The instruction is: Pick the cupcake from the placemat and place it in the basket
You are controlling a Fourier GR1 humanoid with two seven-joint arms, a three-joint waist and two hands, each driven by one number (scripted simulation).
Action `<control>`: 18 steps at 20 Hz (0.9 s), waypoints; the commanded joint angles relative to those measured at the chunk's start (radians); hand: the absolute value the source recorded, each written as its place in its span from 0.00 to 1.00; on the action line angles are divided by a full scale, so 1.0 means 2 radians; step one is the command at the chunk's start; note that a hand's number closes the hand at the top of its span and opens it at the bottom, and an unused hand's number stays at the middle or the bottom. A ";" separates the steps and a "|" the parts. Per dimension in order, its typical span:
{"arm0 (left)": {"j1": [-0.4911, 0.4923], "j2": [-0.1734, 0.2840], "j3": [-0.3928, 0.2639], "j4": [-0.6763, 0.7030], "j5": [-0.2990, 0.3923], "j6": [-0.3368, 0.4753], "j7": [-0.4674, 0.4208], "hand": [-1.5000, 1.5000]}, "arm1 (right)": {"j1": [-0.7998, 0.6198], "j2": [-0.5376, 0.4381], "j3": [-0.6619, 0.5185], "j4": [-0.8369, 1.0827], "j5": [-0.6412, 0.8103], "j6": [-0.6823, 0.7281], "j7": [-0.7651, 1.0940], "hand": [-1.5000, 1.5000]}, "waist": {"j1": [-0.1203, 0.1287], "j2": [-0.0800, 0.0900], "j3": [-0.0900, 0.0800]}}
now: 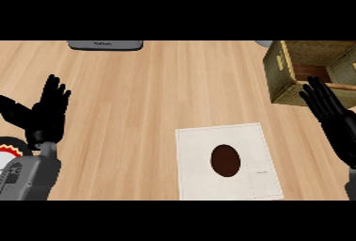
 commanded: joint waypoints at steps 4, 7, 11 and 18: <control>-0.013 0.048 -0.036 0.004 -0.025 -0.063 0.018 0.50 | -0.104 0.043 -0.009 0.037 -0.055 0.059 -0.060 1.00 | 0.029 0.001 0.027; -0.009 0.048 -0.066 0.010 -0.038 -0.088 0.016 0.50 | -0.143 -0.045 0.044 -0.030 0.053 0.147 -0.120 1.00 | 0.038 -0.004 0.024; -0.004 0.060 -0.066 0.012 -0.038 -0.104 0.020 0.50 | -0.113 0.042 0.151 -0.045 0.199 0.079 -0.205 0.00 | 0.030 -0.003 0.025; 0.040 0.081 -0.040 -0.003 -0.021 -0.140 0.006 0.50 | -0.077 0.180 0.283 -0.107 0.342 -0.084 -0.044 0.00 | 0.012 -0.008 0.024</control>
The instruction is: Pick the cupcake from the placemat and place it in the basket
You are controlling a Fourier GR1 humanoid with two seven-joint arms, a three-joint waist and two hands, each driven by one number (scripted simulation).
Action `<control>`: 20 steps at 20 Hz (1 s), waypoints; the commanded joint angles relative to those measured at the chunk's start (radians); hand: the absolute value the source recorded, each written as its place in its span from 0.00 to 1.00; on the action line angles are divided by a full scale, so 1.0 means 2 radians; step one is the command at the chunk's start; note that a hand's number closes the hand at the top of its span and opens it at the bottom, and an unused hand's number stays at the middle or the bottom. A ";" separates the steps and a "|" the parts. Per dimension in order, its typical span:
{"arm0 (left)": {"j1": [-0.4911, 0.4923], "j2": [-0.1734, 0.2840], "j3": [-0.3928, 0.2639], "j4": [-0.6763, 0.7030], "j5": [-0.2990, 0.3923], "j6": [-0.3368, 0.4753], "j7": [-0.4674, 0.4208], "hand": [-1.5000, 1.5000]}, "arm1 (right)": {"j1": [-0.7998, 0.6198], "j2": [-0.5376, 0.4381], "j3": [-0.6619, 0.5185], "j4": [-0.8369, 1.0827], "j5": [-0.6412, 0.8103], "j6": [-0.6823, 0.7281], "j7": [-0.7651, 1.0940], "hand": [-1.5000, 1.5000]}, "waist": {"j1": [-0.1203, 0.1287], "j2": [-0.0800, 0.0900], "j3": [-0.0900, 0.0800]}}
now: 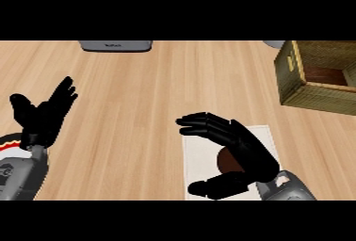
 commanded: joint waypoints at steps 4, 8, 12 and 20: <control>0.000 0.007 0.013 0.003 0.002 -0.008 0.007 0.50 | -0.060 0.005 0.032 -0.080 0.069 0.029 0.265 0.00 | -0.011 -0.003 -0.001; 0.008 0.007 0.014 0.001 0.006 -0.010 0.011 0.50 | -0.113 -0.066 0.014 -0.085 0.145 0.071 0.359 0.00 | -0.015 -0.007 -0.003; 0.011 0.009 0.015 -0.002 -0.001 -0.004 0.011 0.50 | -0.165 -0.107 -0.027 -0.122 0.142 0.150 0.484 0.00 | -0.019 -0.009 -0.002; 0.017 -0.008 0.010 0.001 -0.007 -0.008 0.001 0.50 | -0.235 -0.149 -0.120 -0.106 -0.090 0.361 0.595 0.00 | -0.016 -0.002 -0.001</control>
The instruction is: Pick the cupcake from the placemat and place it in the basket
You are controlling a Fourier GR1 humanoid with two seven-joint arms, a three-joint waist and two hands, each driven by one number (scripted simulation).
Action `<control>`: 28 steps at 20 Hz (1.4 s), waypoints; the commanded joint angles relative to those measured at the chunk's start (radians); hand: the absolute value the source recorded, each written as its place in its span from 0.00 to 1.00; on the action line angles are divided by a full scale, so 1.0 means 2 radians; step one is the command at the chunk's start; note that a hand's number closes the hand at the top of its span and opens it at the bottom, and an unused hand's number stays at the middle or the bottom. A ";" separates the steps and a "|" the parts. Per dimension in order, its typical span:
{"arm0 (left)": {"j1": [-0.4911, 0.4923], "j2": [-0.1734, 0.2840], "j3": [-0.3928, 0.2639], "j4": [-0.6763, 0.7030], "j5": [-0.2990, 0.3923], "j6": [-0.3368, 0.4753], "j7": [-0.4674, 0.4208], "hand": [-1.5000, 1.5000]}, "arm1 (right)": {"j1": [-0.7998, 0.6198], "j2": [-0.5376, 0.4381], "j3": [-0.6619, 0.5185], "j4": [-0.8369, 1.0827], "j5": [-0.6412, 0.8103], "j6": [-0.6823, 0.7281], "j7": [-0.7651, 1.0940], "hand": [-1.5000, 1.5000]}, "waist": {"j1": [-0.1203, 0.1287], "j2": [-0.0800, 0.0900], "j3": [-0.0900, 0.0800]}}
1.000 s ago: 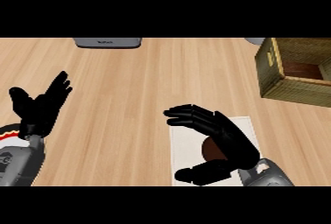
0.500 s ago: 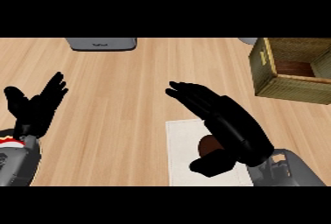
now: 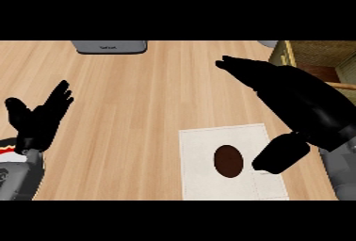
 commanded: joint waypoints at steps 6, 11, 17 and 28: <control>0.015 -0.006 0.008 -0.002 -0.016 -0.007 -0.011 0.50 | 0.031 -0.060 -0.103 -0.022 -0.201 0.104 0.051 0.00 | 0.001 0.003 0.001; -0.021 -0.005 0.023 -0.008 -0.015 -0.008 0.031 0.50 | 0.121 -0.084 -0.164 -0.075 -0.230 0.102 0.002 0.00 | -0.001 0.003 0.002; 0.008 -0.013 0.029 -0.027 -0.022 -0.018 0.027 0.50 | 0.231 -0.035 -0.194 -0.115 -0.136 0.105 -0.100 0.00 | 0.002 0.004 0.002; 0.010 -0.031 0.035 -0.031 -0.034 -0.028 0.022 0.50 | 0.303 0.068 -0.090 0.018 0.149 -0.028 -0.352 0.00 | 0.009 0.005 0.002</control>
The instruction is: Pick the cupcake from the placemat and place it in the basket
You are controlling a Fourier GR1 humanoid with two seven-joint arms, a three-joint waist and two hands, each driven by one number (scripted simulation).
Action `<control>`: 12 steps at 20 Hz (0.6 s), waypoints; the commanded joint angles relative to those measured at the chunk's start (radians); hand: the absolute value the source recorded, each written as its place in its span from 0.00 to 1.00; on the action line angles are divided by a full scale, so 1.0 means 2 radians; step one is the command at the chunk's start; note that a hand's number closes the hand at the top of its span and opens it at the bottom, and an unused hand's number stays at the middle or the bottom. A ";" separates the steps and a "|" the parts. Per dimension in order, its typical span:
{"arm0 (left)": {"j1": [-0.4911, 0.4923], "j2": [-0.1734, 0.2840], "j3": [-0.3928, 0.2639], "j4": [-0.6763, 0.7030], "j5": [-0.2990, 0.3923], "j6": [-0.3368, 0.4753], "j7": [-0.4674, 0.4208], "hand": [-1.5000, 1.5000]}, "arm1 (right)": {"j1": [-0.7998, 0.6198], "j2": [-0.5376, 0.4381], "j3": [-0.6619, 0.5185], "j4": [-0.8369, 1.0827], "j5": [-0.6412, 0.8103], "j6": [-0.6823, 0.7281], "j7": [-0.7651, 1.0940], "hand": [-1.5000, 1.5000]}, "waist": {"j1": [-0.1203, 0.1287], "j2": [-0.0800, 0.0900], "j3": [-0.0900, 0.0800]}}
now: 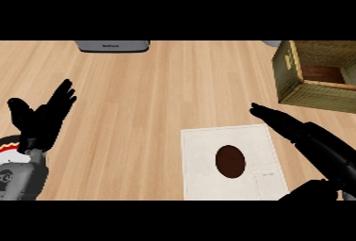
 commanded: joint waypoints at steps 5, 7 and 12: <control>0.013 -0.012 0.006 -0.010 -0.008 -0.008 0.000 0.50 | 0.017 0.090 0.067 0.132 0.105 -0.126 -0.115 0.00 | 0.002 0.000 0.000; -0.028 -0.011 0.027 0.051 -0.011 -0.022 -0.015 0.50 | 0.011 0.095 0.080 0.147 0.129 -0.125 -0.112 0.00 | -0.002 0.000 -0.001; -0.014 -0.019 0.019 0.008 -0.026 -0.018 0.015 0.50 | -0.024 0.077 0.059 0.235 0.151 -0.117 -0.144 0.00 | 0.000 0.000 0.000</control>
